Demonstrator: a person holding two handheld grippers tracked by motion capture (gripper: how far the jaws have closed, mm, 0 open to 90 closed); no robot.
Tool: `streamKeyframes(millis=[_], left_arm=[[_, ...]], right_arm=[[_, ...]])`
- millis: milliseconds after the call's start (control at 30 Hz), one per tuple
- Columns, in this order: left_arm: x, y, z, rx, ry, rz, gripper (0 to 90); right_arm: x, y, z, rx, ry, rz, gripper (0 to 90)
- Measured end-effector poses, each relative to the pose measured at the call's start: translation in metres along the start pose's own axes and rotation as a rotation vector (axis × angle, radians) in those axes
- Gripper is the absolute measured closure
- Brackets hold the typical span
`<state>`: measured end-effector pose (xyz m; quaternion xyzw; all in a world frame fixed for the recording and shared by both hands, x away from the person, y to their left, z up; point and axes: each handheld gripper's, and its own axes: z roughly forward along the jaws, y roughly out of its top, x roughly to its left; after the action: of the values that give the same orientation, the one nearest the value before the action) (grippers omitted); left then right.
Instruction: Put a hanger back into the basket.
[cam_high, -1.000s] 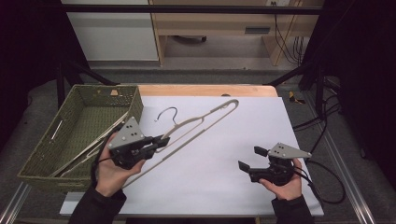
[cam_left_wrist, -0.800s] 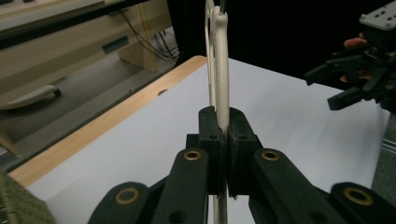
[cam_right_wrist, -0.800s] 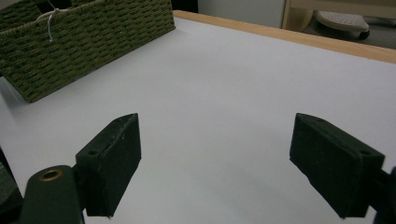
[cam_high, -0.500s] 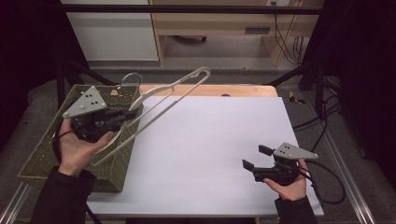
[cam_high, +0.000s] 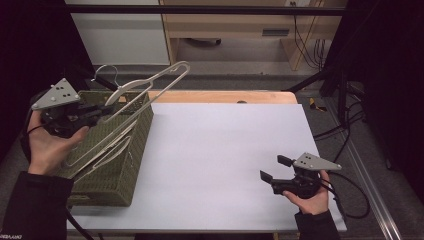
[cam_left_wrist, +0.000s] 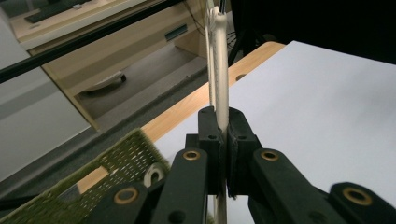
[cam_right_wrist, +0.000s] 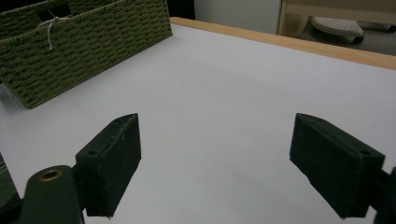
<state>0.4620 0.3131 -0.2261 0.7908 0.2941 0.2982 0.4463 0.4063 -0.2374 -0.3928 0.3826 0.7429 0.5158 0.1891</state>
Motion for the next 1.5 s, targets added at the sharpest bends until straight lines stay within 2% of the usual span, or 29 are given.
streamKeyframes(millis=[33,167,300,733,900,1167,1267,1300,1333,1400,1467,1500], left_arm=[[0.008,-0.008,-0.001,0.000,0.007,-0.018,86.4],[0.018,-0.020,-0.001,0.011,0.016,-0.042,86.4],[0.031,-0.038,0.000,0.041,0.060,-0.039,86.4],[0.055,-0.076,-0.003,0.113,0.110,-0.053,86.3],[0.061,-0.097,0.000,0.159,0.122,-0.060,86.3],[0.066,-0.120,0.000,0.166,0.128,-0.068,86.3],[0.066,-0.125,0.000,0.176,0.135,-0.067,86.4],[0.064,-0.130,0.003,0.216,0.151,-0.056,86.4],[0.064,-0.134,0.005,0.224,0.155,-0.060,86.4],[0.064,-0.138,0.006,0.223,0.153,-0.069,86.4],[0.061,-0.150,0.013,0.225,0.152,-0.087,86.3],[0.061,-0.150,0.013,0.225,0.152,-0.087,86.3]], right_arm=[[-0.001,0.000,0.000,0.000,0.002,-0.005,17.1],[0.000,0.000,0.000,0.002,0.000,-0.001,16.9],[0.000,0.000,0.001,0.008,0.002,-0.003,16.7],[0.000,0.000,0.001,0.007,0.002,-0.002,17.0],[0.000,0.000,0.002,0.012,0.005,-0.003,17.3],[0.001,-0.001,0.003,0.024,0.009,-0.004,17.7],[0.001,-0.001,0.004,0.023,0.009,-0.005,18.2],[0.001,-0.001,0.004,0.024,0.010,-0.004,18.3],[0.001,-0.001,0.004,0.024,0.009,-0.006,18.3],[0.001,-0.001,0.005,0.025,0.009,-0.006,18.3],[0.001,-0.001,0.005,0.024,0.009,-0.006,18.4],[0.001,-0.001,0.005,0.024,0.009,-0.006,18.4]])
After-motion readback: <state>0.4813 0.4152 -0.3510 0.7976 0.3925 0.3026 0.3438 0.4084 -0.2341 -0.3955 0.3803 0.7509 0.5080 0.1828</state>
